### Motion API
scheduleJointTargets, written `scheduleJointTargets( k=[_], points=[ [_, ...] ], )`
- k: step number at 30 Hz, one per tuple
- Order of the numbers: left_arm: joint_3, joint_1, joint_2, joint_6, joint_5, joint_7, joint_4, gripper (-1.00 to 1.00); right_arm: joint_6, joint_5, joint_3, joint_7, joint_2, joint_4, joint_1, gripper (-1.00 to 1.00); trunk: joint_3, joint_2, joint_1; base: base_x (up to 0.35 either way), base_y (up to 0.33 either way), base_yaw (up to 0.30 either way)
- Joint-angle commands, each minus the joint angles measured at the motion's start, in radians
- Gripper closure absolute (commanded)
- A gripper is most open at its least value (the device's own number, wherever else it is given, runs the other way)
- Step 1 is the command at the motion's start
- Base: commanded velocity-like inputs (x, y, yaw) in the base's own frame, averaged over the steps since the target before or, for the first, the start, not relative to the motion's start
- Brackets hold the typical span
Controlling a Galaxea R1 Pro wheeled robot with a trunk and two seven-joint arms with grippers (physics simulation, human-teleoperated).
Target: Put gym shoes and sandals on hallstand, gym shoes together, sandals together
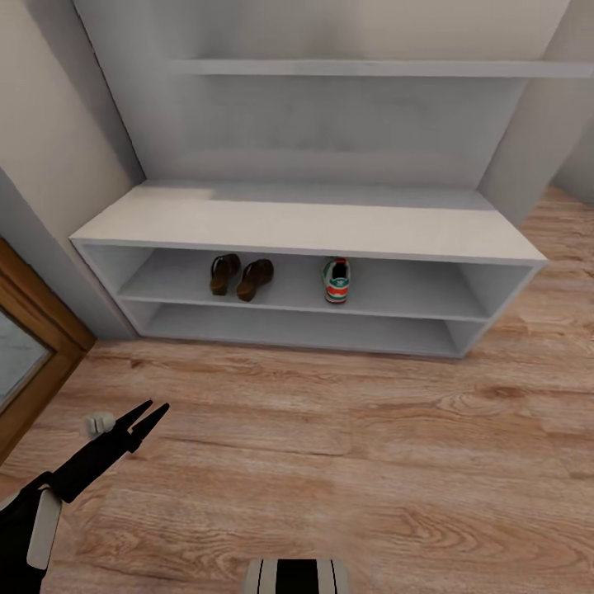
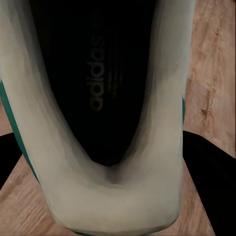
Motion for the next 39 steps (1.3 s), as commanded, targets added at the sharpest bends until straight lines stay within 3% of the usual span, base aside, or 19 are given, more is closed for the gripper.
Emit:
scheduleJointTargets(
  k=[1, 12, 19, 39],
  points=[
    [0.001, 0.0, 0.0, 0.011, 0.004, -0.003, 0.0, -1.0, 0.004, -0.01, 0.001, -0.01, 0.0, -0.001, -0.001, 1.0, -0.001, 0.0, 0.0, -0.002, 0.0, -0.26],
    [0.002, 0.0, 0.0, 0.011, 0.004, -0.003, 0.0, -1.0, 0.004, -0.01, 0.001, -0.01, 0.0, -0.001, -0.001, 1.0, -0.001, 0.0, 0.0, 0.0, -0.075, -0.128],
    [0.043, 0.0, 0.0, 0.011, 0.004, -0.004, 0.0, -1.0, 0.004, -0.01, 0.001, -0.01, 0.0, -0.001, -0.001, 1.0, -0.001, 0.0, 0.0, -0.002, -0.021, -0.002],
    [0.046, 0.0, -0.001, 0.011, 0.002, -0.003, 0.0, -1.0, 0.004, -0.01, 0.001, -0.01, 0.0, -0.001, -0.001, 1.0, -0.001, 0.0, 0.0, -0.114, -0.04, 0.0]
  ],
)
